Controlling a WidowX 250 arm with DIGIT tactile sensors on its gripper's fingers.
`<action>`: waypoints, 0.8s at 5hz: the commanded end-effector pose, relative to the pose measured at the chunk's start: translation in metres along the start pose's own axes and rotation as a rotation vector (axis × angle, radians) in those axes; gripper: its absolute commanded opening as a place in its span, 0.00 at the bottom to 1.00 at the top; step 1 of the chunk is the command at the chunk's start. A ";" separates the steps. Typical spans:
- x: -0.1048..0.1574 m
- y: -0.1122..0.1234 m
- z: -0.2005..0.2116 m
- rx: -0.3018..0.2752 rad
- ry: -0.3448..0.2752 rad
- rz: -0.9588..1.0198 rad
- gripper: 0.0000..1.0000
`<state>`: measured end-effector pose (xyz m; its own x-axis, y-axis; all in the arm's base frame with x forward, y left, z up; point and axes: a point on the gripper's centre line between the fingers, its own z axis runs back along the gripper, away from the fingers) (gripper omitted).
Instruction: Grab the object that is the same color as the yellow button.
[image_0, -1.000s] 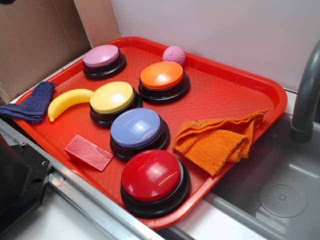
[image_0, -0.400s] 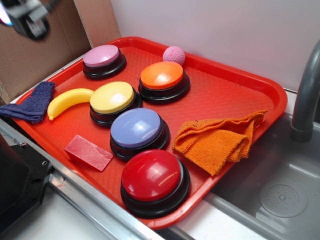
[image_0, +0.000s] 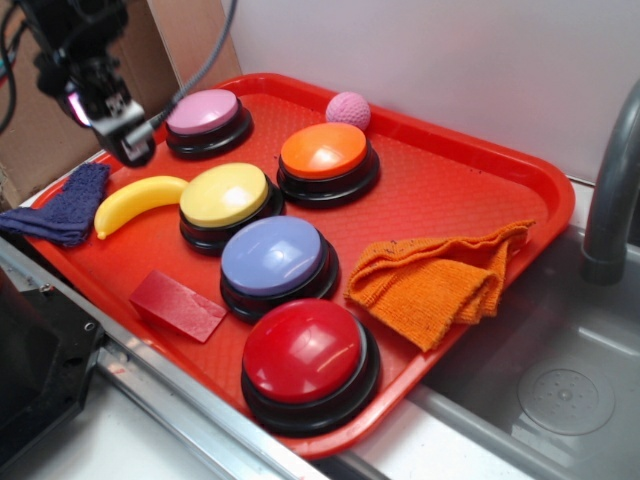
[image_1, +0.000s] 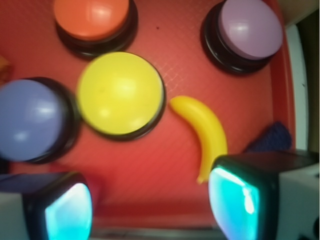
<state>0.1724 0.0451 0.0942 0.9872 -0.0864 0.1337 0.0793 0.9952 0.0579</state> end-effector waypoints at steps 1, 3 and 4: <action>0.012 0.030 -0.037 0.050 -0.140 -0.138 1.00; 0.008 0.049 -0.068 0.090 -0.124 -0.149 1.00; 0.008 0.051 -0.079 0.103 -0.094 -0.139 1.00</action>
<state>0.1813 0.0947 0.0098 0.9574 -0.2293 0.1756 0.2036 0.9671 0.1526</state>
